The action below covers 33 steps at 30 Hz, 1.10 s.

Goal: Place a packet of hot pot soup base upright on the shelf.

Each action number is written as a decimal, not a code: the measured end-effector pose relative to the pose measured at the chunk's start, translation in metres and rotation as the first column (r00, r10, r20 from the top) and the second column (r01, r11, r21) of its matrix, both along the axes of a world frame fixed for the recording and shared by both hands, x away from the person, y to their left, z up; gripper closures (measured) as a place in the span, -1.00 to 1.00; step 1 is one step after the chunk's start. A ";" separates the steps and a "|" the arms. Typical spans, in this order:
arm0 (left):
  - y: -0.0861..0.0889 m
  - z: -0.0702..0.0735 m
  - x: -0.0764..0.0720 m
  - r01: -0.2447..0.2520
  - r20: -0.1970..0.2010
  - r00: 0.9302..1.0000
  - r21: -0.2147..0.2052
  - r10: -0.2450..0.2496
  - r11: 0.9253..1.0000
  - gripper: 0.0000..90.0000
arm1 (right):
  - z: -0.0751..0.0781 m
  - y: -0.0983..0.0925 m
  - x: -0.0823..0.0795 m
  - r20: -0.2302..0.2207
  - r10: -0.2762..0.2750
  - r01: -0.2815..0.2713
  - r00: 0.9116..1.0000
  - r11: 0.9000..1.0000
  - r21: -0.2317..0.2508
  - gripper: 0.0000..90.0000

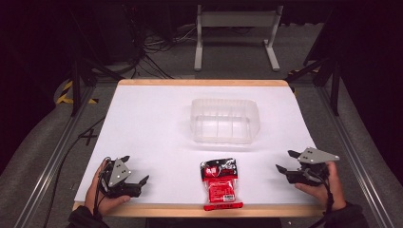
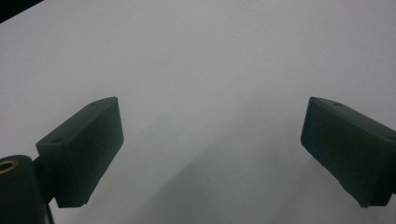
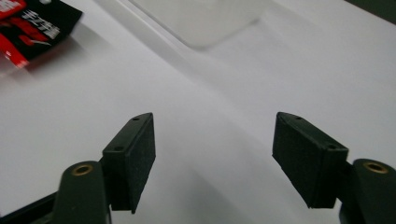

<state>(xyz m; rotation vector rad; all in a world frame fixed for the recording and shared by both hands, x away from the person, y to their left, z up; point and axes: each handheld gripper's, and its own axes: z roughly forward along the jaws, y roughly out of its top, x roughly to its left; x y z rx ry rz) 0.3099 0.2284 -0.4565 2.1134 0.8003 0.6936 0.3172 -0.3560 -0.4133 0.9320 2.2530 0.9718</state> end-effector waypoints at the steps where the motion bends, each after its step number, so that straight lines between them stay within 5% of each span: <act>1: 0.000 0.000 -0.001 0.000 0.001 1.000 -0.001 0.000 1.000 -0.86 | 0.000 -0.006 -0.001 -0.005 -0.003 0.003 1.000 1.000 0.010 -0.35; 11: 0.002 0.002 -0.005 -0.002 0.010 1.000 -0.021 0.002 1.000 -0.86 | -0.010 -0.022 0.003 -0.089 0.000 0.007 0.996 0.996 0.087 -0.46; 29: 0.002 0.004 -0.006 0.018 0.024 1.000 -0.042 -0.017 0.999 -0.86 | -0.019 0.007 0.008 -0.154 0.105 -0.078 0.982 0.982 0.170 -0.58; 33: 0.001 0.004 -0.006 0.019 0.024 1.000 -0.026 -0.019 0.999 -0.86 | -0.021 0.018 0.009 -0.162 0.135 -0.111 0.977 0.983 0.149 -0.59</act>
